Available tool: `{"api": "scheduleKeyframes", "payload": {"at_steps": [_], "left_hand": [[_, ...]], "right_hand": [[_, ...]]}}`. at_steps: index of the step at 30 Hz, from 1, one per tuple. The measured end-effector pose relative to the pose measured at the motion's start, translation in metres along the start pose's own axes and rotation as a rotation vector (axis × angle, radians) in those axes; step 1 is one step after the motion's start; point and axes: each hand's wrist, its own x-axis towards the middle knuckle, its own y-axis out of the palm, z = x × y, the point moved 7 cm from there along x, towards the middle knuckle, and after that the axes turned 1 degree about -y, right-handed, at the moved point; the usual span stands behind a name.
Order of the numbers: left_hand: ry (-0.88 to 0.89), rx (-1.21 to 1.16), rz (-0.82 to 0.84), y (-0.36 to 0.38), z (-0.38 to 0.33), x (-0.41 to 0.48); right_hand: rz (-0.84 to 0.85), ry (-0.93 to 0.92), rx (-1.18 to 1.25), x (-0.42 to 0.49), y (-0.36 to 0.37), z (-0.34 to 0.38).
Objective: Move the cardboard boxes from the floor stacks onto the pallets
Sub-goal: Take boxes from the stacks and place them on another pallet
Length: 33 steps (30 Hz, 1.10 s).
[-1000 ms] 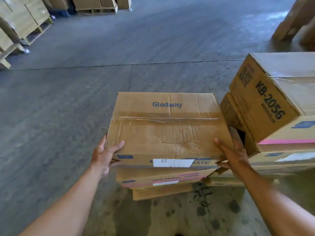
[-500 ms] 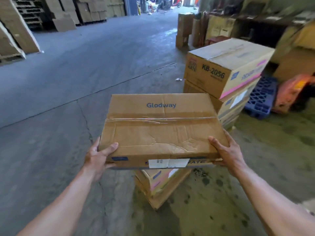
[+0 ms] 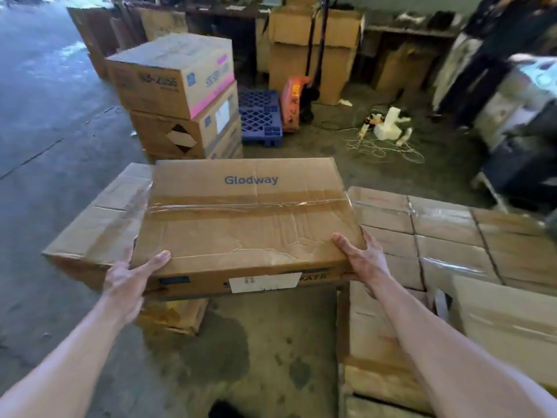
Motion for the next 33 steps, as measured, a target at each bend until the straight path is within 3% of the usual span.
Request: {"api": "scheduleKeyframes", "payload": {"at_steps": [7, 14, 22, 33], "left_hand": [[-0.066, 0.049, 0.194, 0.115, 0.098, -0.126], [-0.161, 0.181, 0.3, 0.162, 0.156, -0.166], [-0.187, 0.216, 0.314, 0.228, 0.197, -0.101], [-0.282, 0.216, 0.255, 0.318, 0.331, 0.02]], "right_hand": [[-0.222, 0.093, -0.049, -0.129, -0.188, -0.112], [-0.317, 0.211, -0.056, -0.178, -0.264, -0.184], [-0.339, 0.35, -0.052, -0.095, -0.263, -0.245], [-0.364, 0.433, 0.071, 0.066, -0.264, -0.351]]}}
